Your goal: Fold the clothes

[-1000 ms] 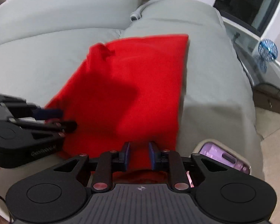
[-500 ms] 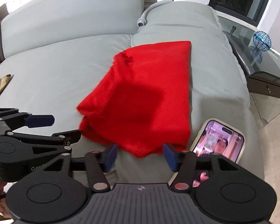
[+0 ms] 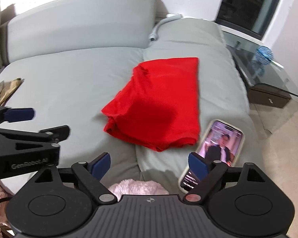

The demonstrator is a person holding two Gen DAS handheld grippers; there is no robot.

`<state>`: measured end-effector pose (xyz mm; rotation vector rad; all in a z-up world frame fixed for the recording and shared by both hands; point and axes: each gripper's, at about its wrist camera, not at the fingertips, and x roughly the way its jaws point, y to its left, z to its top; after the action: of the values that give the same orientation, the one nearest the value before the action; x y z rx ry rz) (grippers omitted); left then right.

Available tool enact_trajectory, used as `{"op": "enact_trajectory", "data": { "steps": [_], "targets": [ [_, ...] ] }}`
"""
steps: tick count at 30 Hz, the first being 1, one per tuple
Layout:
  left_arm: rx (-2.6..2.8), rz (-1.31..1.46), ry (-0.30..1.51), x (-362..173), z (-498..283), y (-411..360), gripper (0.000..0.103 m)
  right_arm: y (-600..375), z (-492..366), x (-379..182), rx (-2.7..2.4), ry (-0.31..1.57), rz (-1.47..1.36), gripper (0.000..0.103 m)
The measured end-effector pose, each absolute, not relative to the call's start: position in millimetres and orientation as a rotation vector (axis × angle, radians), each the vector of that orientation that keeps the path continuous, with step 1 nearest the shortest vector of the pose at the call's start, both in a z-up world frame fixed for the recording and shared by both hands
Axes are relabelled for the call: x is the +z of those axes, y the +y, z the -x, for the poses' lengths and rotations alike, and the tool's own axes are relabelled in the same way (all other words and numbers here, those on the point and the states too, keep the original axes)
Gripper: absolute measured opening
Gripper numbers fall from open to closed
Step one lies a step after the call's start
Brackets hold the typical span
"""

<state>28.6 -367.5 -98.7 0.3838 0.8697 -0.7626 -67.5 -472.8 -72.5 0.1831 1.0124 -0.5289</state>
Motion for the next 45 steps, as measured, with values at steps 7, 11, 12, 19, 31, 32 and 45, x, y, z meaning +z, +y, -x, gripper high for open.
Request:
{"op": "enact_trajectory", "data": {
  "steps": [7, 11, 12, 19, 31, 32, 45],
  "targets": [
    [-0.720, -0.346, 0.901, -71.0, -7.4, -339.7, 0.084, -449.2, 80.0, -41.2, -0.623, 1.081, -0.106, 0.102],
    [-0.700, -0.312, 0.883, -61.1, -0.1, -324.9, 0.084, -437.2, 86.8, -27.3, -0.636, 1.052, -0.064, 0.102],
    [-0.697, -0.306, 0.878, -59.8, 0.3, -322.7, 0.084, -435.3, 88.2, -24.9, -0.634, 1.039, -0.065, 0.102],
    [-0.670, -0.285, 0.868, -55.6, 1.4, -307.1, 0.084, -426.5, 91.0, -20.1, -0.596, 1.002, -0.067, 0.098],
    [-0.663, -0.265, 0.919, -62.1, -1.9, -310.8, 0.084, -429.9, 87.9, -24.9, -0.579, 1.019, -0.105, 0.098],
    [-0.663, -0.263, 0.920, -62.2, -2.1, -311.7, 0.084, -430.3, 88.1, -24.9, -0.581, 1.018, -0.108, 0.098],
    [-0.634, -0.270, 0.929, -69.6, -6.1, -313.3, 0.084, -432.1, 81.8, -32.0, -0.567, 1.037, -0.111, 0.098]
  ]
}}
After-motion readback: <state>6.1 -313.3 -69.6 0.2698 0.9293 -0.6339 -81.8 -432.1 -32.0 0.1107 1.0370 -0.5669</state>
